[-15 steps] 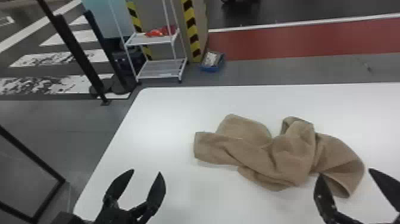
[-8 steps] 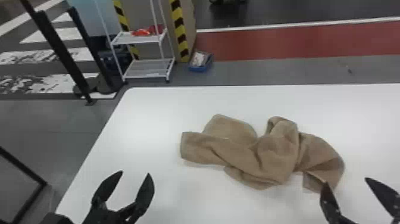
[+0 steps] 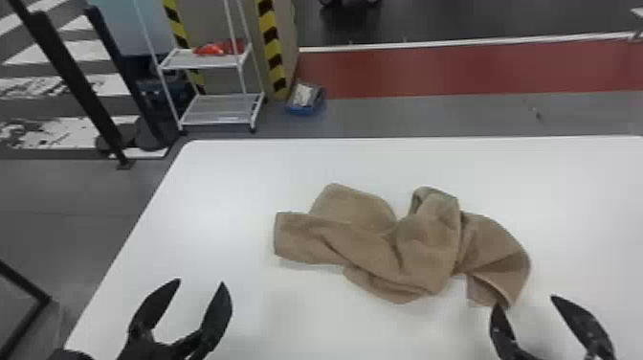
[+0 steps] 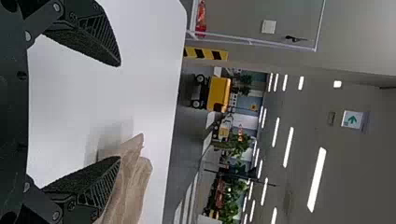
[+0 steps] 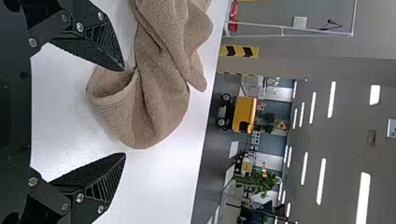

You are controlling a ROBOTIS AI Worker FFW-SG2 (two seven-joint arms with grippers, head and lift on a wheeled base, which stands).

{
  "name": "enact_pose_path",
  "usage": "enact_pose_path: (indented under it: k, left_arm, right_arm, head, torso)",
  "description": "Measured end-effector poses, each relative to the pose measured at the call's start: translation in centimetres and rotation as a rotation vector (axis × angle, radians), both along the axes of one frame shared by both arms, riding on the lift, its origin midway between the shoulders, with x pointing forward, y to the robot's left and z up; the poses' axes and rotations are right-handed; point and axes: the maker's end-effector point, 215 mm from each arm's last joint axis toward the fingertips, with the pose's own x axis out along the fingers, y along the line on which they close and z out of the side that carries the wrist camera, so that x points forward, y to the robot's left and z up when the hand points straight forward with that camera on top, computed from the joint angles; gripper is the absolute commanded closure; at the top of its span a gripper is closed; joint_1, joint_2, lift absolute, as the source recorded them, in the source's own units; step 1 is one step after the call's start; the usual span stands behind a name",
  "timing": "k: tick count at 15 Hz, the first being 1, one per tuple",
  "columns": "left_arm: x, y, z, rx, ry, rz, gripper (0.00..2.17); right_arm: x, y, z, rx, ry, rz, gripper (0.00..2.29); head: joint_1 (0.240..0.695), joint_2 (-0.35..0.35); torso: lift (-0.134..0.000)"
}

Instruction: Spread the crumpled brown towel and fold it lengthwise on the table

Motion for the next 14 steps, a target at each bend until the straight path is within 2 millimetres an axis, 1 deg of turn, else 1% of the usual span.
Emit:
enact_pose_path:
  k: [3, 9, 12, 14]
  left_arm:
    - [0.0, 0.1, -0.3, 0.000, 0.005, 0.000, 0.20]
    - [0.0, 0.1, -0.7, -0.001, 0.010, 0.001, 0.20]
    - [0.0, 0.2, -0.7, 0.000, 0.009, 0.001, 0.20]
    - [0.0, 0.3, -0.7, 0.003, 0.003, 0.003, 0.20]
  right_arm:
    - [0.3, -0.3, -0.9, 0.004, 0.012, -0.008, 0.28]
    - [0.8, -0.1, -1.5, 0.021, 0.025, -0.015, 0.28]
    - [1.1, -0.5, -2.6, 0.019, 0.059, -0.035, 0.29]
    - [1.2, -0.3, -2.8, 0.021, 0.065, -0.038, 0.47]
  head:
    - [0.695, 0.137]
    - [0.695, 0.139]
    - [0.695, 0.135]
    - [0.695, 0.138]
  torso:
    - [-0.123]
    - [-0.123]
    - [-0.123]
    - [-0.123]
